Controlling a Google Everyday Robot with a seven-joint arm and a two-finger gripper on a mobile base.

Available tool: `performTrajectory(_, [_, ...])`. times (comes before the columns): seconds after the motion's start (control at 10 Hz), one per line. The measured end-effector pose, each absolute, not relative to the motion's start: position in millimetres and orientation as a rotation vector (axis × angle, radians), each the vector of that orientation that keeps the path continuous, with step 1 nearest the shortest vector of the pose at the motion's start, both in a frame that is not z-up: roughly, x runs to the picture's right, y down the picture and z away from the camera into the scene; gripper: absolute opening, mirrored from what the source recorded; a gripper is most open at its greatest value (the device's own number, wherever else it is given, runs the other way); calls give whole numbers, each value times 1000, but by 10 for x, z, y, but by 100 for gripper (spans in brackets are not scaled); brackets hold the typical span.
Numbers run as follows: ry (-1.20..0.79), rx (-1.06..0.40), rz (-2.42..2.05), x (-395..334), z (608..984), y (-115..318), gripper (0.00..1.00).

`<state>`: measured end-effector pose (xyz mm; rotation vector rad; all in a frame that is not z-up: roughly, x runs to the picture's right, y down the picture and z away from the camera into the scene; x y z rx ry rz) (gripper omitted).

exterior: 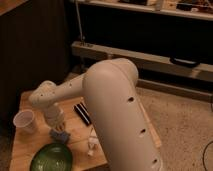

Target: Wipe the white sponge on the table

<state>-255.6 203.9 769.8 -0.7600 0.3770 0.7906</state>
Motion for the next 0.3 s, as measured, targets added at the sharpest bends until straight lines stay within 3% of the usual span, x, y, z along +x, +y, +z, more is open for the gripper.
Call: performTrajectory(0.3, [343, -753, 762, -2844, 7758, 1854, 14])
